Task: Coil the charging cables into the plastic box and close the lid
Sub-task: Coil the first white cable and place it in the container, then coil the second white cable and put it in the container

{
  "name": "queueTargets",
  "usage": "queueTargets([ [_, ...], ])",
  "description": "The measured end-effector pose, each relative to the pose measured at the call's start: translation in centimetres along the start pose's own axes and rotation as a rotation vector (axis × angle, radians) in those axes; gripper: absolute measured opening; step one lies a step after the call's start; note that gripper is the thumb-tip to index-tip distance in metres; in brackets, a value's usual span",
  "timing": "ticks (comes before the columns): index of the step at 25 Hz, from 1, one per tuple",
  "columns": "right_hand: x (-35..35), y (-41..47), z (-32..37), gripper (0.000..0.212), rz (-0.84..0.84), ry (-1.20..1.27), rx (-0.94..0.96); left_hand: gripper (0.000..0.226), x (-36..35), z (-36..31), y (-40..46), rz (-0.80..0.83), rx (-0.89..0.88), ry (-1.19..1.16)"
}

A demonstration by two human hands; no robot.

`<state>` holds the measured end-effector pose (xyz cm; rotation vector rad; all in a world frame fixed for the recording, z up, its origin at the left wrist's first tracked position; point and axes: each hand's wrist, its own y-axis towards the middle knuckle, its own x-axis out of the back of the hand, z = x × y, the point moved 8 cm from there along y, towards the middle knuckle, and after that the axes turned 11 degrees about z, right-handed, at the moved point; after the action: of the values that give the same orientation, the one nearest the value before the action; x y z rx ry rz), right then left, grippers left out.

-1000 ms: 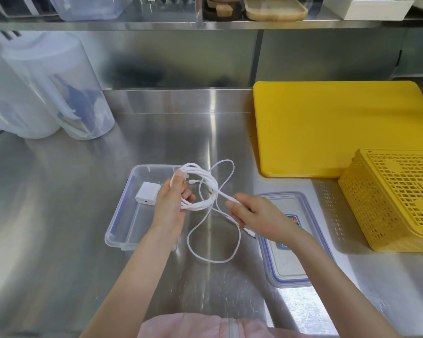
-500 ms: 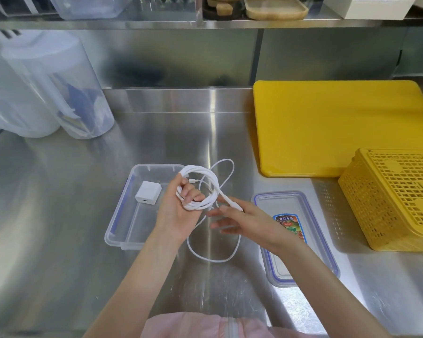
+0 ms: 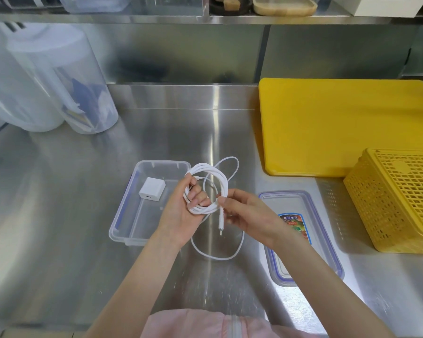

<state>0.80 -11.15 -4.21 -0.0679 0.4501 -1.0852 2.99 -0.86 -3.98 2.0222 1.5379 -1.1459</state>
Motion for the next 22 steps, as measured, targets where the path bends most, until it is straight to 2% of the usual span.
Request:
queueTargets([
  [4, 0.7, 0.3, 0.3, 0.002, -0.106, -0.038, 0.034, 0.024, 0.6, -0.4, -0.1, -0.027, 0.005, 0.121],
  [6, 1.1, 0.6, 0.6, 0.002, -0.15, -0.147, 0.02, 0.027, 1.4, -1.2, -0.4, -0.081, -0.004, 0.274],
  [8, 0.9, 1.1, 0.8, 0.002, -0.169, -0.211, -0.001, 0.02, 2.2, -2.4, -1.1, -0.147, -0.009, 0.449],
  [10, 0.4, 1.9, 0.9, 0.009, -0.165, -0.248, -0.028, 0.012, 3.0, -3.5, -1.7, -0.192, -0.014, 0.577],
  [15, -2.2, 4.7, 1.2, 0.023, -0.097, -0.397, -0.07, 0.013, 5.4, -6.7, -2.8, -0.3, -0.053, 0.806],
  [17, -2.7, 6.2, 1.8, 0.031, -0.091, -0.468, -0.079, 0.01, 6.7, -8.3, -3.5, -0.395, -0.105, 0.941],
  [19, -3.2, 7.9, 2.1, 0.029, -0.074, -0.562, -0.101, 0.01, 8.3, -9.5, -4.2, -0.502, -0.132, 1.04],
  [22, -4.7, 10.1, 1.7, 0.016, -0.022, -0.756, -0.16, 0.008, 10.6, -9.8, -5.2, -0.595, -0.067, 1.068],
])
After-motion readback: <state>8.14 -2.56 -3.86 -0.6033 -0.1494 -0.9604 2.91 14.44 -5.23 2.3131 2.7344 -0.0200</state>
